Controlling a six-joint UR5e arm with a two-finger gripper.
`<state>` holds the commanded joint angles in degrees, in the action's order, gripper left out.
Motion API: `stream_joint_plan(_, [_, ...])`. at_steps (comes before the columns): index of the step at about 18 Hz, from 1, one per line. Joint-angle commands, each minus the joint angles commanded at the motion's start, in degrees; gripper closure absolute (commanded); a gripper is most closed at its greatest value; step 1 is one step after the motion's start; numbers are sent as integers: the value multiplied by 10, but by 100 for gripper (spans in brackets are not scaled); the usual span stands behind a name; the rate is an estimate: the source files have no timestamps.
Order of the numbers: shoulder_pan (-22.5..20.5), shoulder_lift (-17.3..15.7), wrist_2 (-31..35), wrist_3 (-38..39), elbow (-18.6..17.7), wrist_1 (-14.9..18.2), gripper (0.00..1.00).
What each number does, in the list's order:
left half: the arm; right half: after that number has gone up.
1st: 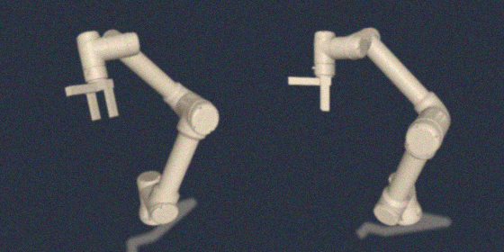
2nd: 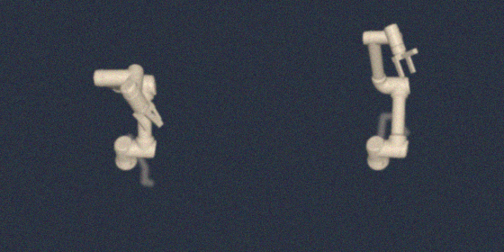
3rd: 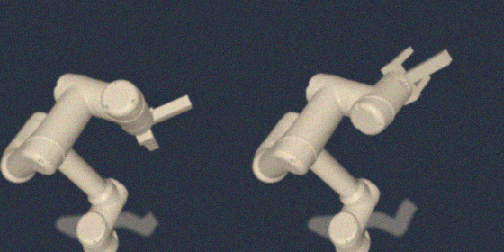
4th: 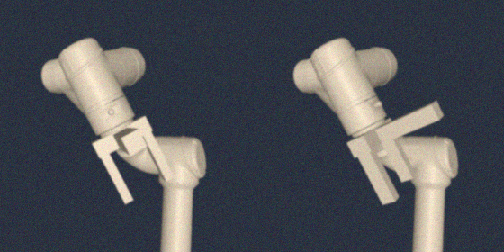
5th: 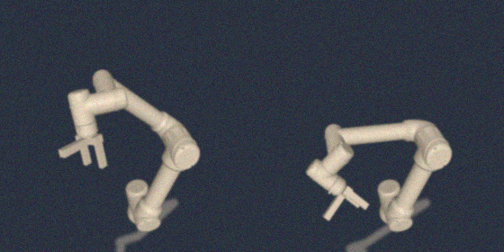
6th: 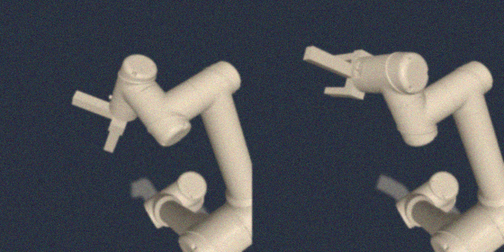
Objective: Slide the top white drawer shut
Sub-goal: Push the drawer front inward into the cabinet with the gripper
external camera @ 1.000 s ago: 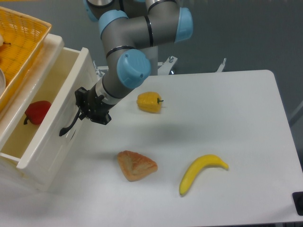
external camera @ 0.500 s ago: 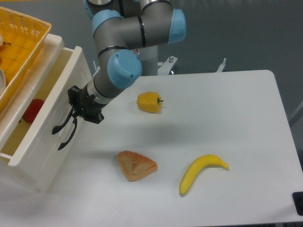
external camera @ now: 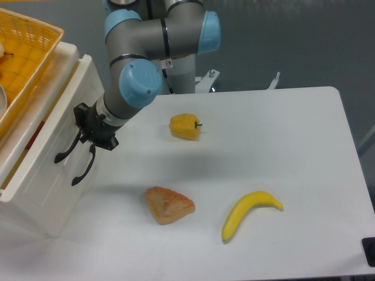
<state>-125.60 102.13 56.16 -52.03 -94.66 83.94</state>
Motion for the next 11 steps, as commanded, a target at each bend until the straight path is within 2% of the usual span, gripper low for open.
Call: stream_joint_plan(11, [4,0,0,3,0,-1,97])
